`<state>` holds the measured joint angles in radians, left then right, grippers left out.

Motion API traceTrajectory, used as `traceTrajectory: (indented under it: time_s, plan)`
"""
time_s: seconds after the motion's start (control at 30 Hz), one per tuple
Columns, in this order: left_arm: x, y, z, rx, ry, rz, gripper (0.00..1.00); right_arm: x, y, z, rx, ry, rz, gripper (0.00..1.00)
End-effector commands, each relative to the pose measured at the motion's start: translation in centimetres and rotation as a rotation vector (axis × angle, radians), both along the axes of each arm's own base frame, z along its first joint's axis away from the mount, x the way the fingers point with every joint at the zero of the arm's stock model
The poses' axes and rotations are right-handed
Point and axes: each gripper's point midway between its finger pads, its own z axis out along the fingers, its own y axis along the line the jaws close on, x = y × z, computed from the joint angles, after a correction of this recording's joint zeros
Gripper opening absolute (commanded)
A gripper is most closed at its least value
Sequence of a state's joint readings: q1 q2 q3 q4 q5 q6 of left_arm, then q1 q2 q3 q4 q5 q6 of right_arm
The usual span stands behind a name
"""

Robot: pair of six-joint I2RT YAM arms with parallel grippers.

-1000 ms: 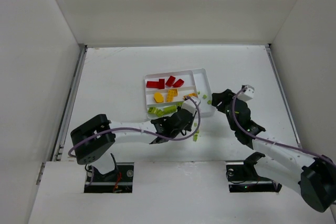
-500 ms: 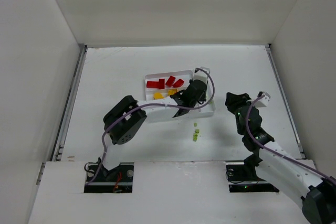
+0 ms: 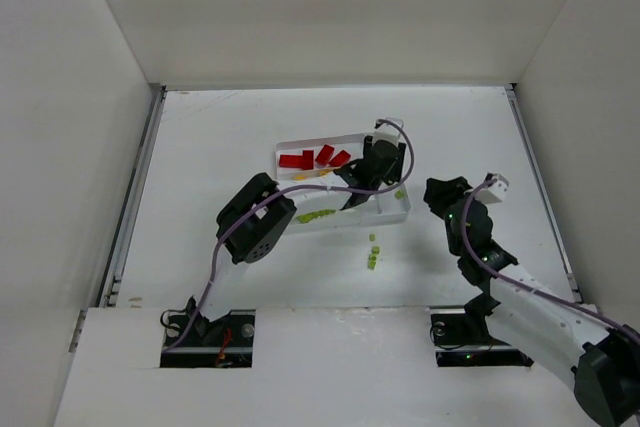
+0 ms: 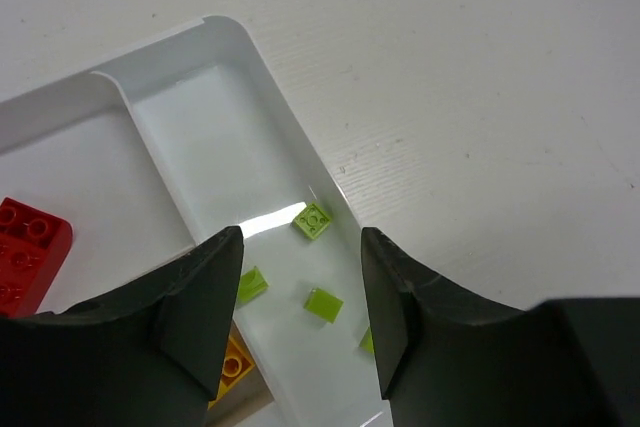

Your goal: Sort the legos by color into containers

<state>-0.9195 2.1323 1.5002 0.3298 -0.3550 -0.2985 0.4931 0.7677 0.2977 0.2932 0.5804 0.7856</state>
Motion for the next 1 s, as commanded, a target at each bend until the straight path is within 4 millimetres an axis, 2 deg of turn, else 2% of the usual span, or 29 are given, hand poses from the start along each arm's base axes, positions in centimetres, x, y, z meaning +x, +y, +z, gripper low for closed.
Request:
traceTrajectory:
  time_s: [0.0, 0.07, 0.13, 0.23, 0.3, 0.37, 0.43, 0.53, 0.63, 0.73, 0.87, 0.97]
  plan:
    - [-0.1, 0.9, 6.0, -0.099, -0.069, 0.023, 0.47, 0.6, 1.6, 1.6, 0.005, -0.025, 0.053, 0.44]
    - [-1.2, 2.2, 7.0, -0.116, -0.075, 0.023, 0.45, 1.0, 3.1, 1.3, -0.029, 0.002, 0.113, 0.36]
    - [-2.8, 3.7, 7.6, -0.123, -0.073, 0.022, 0.44, 1.2, 5.5, 0.5, -0.065, 0.046, 0.187, 0.26]
    - [-6.3, 6.5, 7.3, -0.109, -0.052, 0.019, 0.42, 0.0, 9.1, -1.1, -0.134, 0.128, 0.285, 0.23]
    - [-8.7, 8.5, 6.5, -0.091, -0.045, 0.023, 0.41, -1.2, 10.6, -2.4, -0.181, 0.173, 0.323, 0.27]
    - [-11.0, 10.6, 5.5, -0.069, -0.037, 0.04, 0.41, -2.5, 11.9, -3.9, -0.237, 0.213, 0.377, 0.42]
    - [-13.1, 12.6, 4.6, -0.066, -0.024, 0.063, 0.41, -3.9, 12.5, -5.9, -0.287, 0.276, 0.413, 0.55]
    - [-16.0, 14.5, 3.6, -0.092, 0.0, 0.078, 0.41, -5.5, 12.5, -8.2, -0.316, 0.361, 0.436, 0.57]
    - [-18.2, 15.6, 2.6, -0.116, 0.028, 0.069, 0.41, -6.8, 12.6, -9.6, -0.331, 0.421, 0.453, 0.55]
    - [-20.3, 15.8, 1.3, -0.12, 0.068, 0.036, 0.41, -7.4, 12.9, -10.4, -0.345, 0.457, 0.469, 0.51]
    - [-22.8, 14.6, -0.1, -0.1, 0.098, -0.039, 0.42, -7.9, 14.3, -11.1, -0.348, 0.49, 0.506, 0.48]
    - [-24.5, 13.6, -1.2, -0.066, 0.113, -0.096, 0.43, -8.3, 14.5, -12.0, -0.356, 0.528, 0.503, 0.48]
